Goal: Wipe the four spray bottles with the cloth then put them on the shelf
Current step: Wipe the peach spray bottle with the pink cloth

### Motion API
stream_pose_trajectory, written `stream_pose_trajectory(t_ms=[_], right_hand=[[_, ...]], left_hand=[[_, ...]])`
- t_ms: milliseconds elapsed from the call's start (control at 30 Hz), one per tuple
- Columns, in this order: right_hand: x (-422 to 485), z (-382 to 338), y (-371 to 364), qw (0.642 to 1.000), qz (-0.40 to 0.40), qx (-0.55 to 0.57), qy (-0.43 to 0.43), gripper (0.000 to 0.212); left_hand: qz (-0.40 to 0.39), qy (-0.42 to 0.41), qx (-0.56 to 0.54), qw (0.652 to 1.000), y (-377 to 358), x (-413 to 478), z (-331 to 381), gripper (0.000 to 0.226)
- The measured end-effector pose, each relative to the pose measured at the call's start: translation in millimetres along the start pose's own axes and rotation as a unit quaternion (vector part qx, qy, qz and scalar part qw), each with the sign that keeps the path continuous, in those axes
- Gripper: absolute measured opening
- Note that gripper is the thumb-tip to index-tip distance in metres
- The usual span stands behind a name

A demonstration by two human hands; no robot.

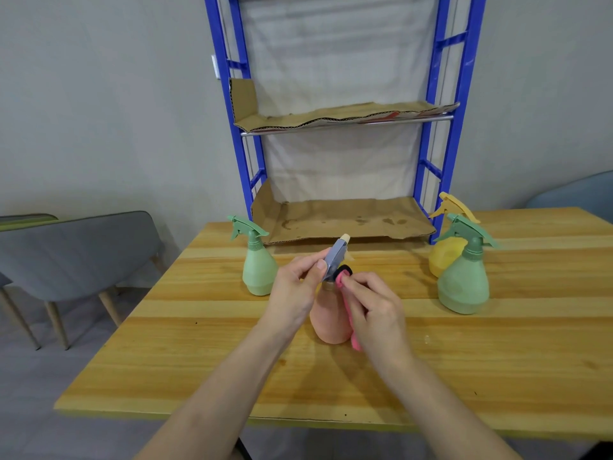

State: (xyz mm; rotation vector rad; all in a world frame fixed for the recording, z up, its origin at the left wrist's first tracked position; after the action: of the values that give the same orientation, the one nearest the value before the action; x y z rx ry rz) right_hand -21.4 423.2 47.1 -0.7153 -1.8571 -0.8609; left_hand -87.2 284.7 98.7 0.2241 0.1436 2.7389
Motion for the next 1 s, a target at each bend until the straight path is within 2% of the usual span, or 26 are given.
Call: stream_pose_trajectory(t_ms=[167,333,400,633,833,1000], right_hand=[[-4,-1,6,0.999,-0.001,0.004,-0.035,0.020],[9,-17,1,0.999,0.029,0.005,-0.023,0.019],[13,-17,0,0.998,0.028,0.002,-0.053,0.018],[28,-7,1,0.984,-0.057,0.037,-0.163,0.015],[12,-27,-2,0.991,-0.010,0.001,-0.131,0.005],[25,-16,-2,0.963,-0.008,0.084,-0.254,0.010]], left_hand=[[0.001,-0.003,0.008,1.000,-1,1,-1,0.031],[0.004,-0.012,0.001,1.000,-1,1,-3,0.032],[0.004,-0.007,-0.007,1.000,-1,2,-4,0.032],[0.005,-0.009,-0.001,1.000,-2,0,0,0.032],[0.023,-0.005,0.000,1.000,-4,-1,-2,0.030],[0.002,-0.011,0.009,1.000,-1,-3,3,0.030]])
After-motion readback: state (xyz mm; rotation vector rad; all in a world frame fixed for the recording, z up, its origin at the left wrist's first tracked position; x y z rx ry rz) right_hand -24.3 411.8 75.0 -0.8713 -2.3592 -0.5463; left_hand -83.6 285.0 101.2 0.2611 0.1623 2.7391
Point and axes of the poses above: each hand's wrist, its own x-axis towards the middle knuckle, its own y-axis out of the back of the hand, z = x × y, the point moved 2 cm from there along x, towards the middle knuckle, and after that the axes turned 11 degrees about y, right-handed, at the moved point
